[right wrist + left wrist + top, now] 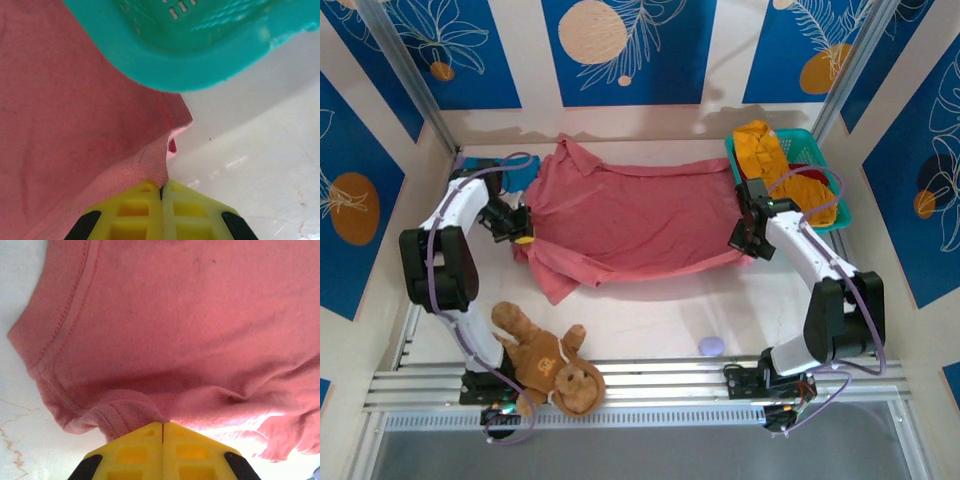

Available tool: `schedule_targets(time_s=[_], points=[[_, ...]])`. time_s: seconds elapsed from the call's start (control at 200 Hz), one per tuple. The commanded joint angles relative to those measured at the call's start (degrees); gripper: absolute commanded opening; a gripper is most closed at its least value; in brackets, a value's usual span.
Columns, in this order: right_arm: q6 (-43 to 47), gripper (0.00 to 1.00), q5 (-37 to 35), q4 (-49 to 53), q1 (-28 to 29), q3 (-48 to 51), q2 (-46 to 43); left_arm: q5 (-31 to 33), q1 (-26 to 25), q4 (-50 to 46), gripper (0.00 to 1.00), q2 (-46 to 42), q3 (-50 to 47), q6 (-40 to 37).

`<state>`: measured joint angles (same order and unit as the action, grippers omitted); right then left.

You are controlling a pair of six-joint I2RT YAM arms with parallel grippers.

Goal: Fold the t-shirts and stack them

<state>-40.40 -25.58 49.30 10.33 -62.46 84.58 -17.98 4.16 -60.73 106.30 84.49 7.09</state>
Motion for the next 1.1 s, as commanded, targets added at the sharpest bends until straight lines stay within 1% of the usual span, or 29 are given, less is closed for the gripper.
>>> schedule_targets(time_s=[0.0,0.225,0.39,0.505,0.7,0.955,0.995,1.03,1.06,1.095], points=[[1.16,0.0,-2.86,1.07,0.11,-2.55,1.82,0.08,0.65,-2.91,0.0,2.12,3.63,0.02],[-0.4,0.0,-4.87,0.56,0.76,-4.23,4.82,-0.06,1.09,-4.48,0.0,6.67,8.93,-0.15],[-2.32,0.0,-7.88,0.2,1.44,-4.6,6.63,-1.17,1.35,-5.03,0.0,9.11,10.95,-0.15],[-3.0,0.0,-8.42,-1.11,1.68,-4.42,7.81,-1.69,1.43,-5.1,0.0,10.79,12.3,0.03],[-4.02,0.0,-10.22,-1.87,3.0,-4.78,10.81,-0.65,1.55,-4.62,0.0,12.31,12.8,0.28],[-4.27,0.0,-10.89,-2.54,3.72,-5.95,14.61,0.58,1.99,-4.14,0.0,14.01,13.16,0.32],[-4.02,0.02,-10.7,-2.43,3.79,-6.18,14.93,0.65,2.07,-4.09,0.0,14.24,13.14,0.29],[-3.27,0.07,-10.54,-2.61,3.95,-6.19,14.91,0.75,2.08,-3.88,0.0,14.28,13.04,0.29],[-2.75,0.14,-10.45,-3.02,4.23,-5.98,14.65,0.75,2.14,-3.78,0.04,14.28,13.07,0.2],[-2.05,0.21,-10.26,-3.47,4.7,-5.72,14.17,0.87,2.14,-3.63,0.1,14.28,13.14,0.05]])
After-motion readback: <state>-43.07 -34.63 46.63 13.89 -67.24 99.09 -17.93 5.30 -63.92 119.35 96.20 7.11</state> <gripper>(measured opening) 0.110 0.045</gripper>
